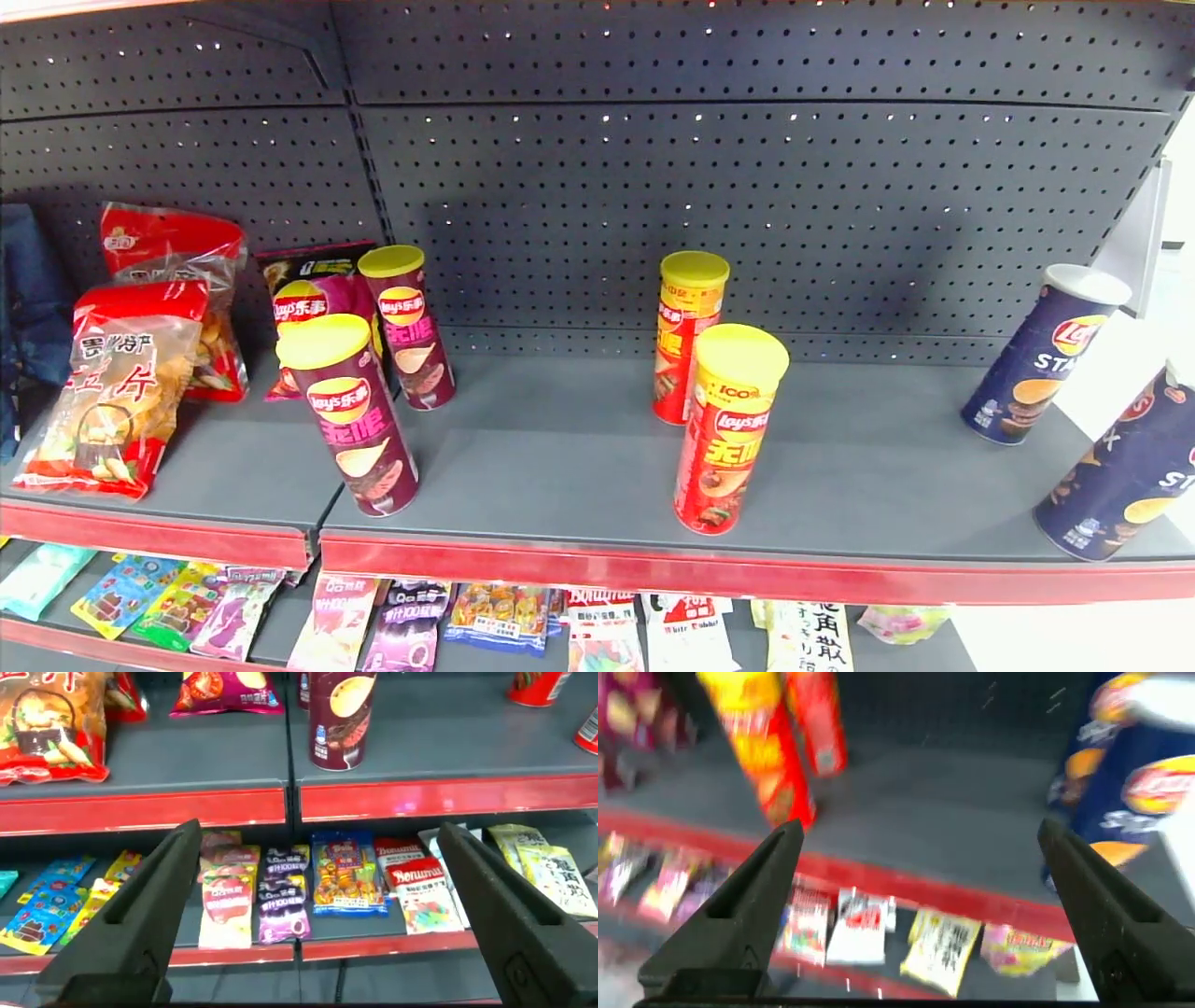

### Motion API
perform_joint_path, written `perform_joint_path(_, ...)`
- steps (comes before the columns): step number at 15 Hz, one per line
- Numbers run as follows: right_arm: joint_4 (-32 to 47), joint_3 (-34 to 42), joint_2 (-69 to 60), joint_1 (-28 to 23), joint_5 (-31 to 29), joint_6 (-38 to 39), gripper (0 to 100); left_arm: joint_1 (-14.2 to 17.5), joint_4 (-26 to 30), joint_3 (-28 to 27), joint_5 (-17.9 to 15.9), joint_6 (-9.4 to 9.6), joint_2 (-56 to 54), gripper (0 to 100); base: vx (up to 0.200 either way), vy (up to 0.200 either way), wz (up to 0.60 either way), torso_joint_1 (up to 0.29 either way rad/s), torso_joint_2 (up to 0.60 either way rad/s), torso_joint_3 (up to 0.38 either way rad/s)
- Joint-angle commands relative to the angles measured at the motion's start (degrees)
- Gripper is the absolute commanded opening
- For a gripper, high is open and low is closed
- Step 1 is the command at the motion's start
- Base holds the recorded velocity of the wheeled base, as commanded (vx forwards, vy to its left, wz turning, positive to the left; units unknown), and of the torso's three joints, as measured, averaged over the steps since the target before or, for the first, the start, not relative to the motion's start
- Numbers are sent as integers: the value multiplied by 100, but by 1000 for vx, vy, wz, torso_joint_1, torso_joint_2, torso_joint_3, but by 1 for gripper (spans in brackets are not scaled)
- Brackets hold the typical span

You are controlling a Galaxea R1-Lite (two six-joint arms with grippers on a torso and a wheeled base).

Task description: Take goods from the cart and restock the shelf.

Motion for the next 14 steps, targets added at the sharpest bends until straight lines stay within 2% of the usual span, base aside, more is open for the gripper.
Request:
perform_joint_path(1, 8, 345, 743, 230, 204, -322, 100, 2, 6, -2, -3, -2, 29, 100, 0, 0, 0, 0, 0, 0)
perform_joint_path(7, -54, -287, 3151, 1065, 168, -524, 100, 2, 6, -2, 5, -2, 29, 100, 0, 0, 0, 0, 0, 0)
perform_joint_path(10, -72, -560, 4127, 1241, -87, -753, 100, 2, 6, -2, -3, -2, 21, 100, 0, 0, 0, 0, 0, 0)
perform_joint_path(14, -115, -1333, 5533, 1733, -623, -691, 100, 2, 6, -2, -3, -2, 29, 100, 0, 0, 0, 0, 0, 0)
